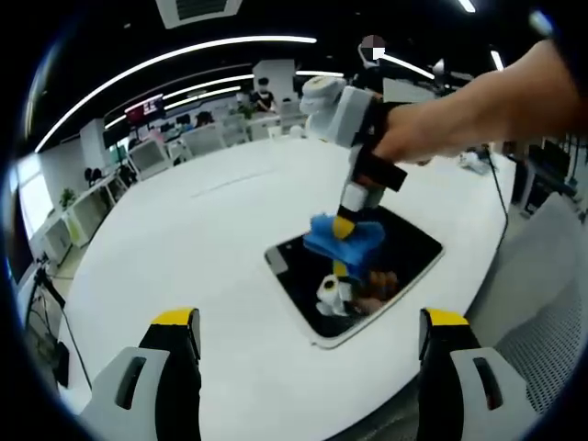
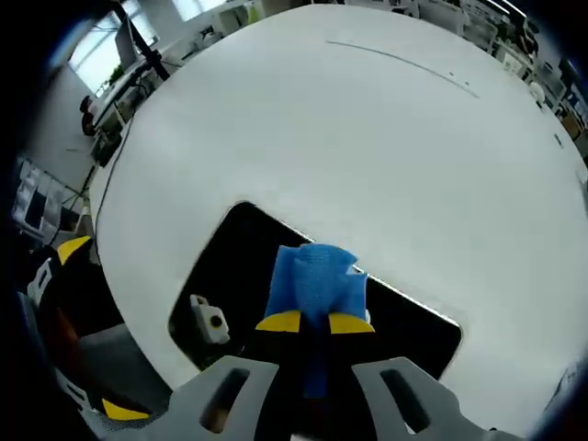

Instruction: Wipe the mirror surface with the cleaning cloth until all visible marks leave the cleaned area.

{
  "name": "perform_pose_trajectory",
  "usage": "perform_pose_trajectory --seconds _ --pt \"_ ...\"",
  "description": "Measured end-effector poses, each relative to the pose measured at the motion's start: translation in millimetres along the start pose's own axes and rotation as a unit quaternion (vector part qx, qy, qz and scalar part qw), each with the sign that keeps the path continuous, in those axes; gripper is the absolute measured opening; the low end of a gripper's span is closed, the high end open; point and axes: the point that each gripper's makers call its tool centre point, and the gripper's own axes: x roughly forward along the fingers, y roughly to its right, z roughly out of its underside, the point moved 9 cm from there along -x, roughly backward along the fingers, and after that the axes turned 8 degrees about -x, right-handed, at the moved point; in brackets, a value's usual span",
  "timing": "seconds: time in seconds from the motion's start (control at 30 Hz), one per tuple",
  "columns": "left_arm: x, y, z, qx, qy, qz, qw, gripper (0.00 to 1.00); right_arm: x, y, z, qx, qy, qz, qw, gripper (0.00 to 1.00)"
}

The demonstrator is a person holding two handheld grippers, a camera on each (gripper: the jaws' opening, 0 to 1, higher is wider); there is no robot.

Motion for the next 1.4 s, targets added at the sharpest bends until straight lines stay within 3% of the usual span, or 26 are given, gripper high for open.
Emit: perform_pose_trajectory --seconds 0.4,0.47,1.4 --pt "-0.5 -0.7 0.4 -0.002 -0.002 -0.001 1.0000 0.99 -0.1 7.4 -10.4 0.010 0.009 -0.003 0.9999 0.02" --pt "-0.5 -1.0 0.4 -0.001 -0.002 -0.002 1.0000 0.99 0.2 9.7 -11.4 0.030 0.004 -0.015 0.9994 0.02" --pt "-1.2 -2.4 -0.4 -0.008 -0.001 -0.006 1.0000 0.99 -2.4 18.9 -9.0 0.015 0.000 -0.024 0.9996 0.02"
